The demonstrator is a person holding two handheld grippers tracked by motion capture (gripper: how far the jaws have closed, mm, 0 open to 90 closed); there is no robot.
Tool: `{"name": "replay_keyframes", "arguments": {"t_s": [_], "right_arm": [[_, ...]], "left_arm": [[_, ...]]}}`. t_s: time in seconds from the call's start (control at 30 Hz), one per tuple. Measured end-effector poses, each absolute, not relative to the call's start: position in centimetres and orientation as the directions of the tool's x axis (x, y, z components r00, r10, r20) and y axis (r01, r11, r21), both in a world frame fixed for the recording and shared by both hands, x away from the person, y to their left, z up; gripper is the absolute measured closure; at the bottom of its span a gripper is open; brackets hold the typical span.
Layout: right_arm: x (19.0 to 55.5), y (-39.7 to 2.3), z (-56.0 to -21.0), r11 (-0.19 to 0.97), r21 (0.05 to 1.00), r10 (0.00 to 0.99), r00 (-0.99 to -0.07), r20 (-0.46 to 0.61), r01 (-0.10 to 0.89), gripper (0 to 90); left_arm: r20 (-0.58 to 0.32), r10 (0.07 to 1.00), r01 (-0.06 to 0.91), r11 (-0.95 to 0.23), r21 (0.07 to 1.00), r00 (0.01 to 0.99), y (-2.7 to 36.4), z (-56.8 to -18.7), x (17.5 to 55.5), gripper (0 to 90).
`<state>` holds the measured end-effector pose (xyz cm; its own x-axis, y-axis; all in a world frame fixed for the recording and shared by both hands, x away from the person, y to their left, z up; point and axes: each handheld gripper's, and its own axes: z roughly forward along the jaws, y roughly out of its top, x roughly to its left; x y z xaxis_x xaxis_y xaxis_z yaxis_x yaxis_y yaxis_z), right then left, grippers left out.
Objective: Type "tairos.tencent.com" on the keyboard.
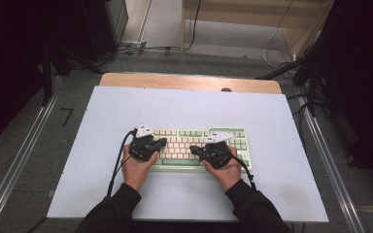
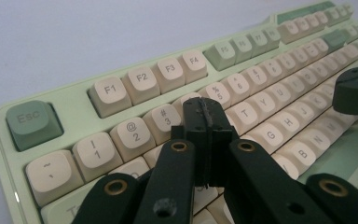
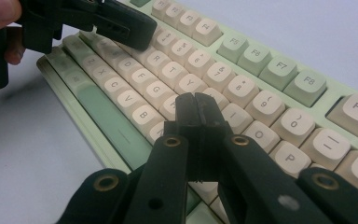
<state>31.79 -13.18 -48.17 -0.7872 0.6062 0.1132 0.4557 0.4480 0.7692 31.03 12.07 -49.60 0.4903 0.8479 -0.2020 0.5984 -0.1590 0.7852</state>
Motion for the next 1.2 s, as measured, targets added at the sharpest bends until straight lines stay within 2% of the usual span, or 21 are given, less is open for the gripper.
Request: {"name": "replay_keyframes", "arguments": {"t_s": [0.47,1.2], "right_arm": [[31.7,-12.9,-48.3,0.455,0.766,0.596,-0.794,0.116,0.454,88.3],[31.5,-11.8,-48.7,0.490,0.758,0.566,-0.818,0.098,0.431,88.3]], "left_arm": [[-0.238,0.832,0.561,-0.104,0.821,0.501,12.5,-48.6,30.5,90.0],[-0.247,0.827,0.564,-0.099,0.820,0.505,12.5,-48.6,30.4,90.0]]}}
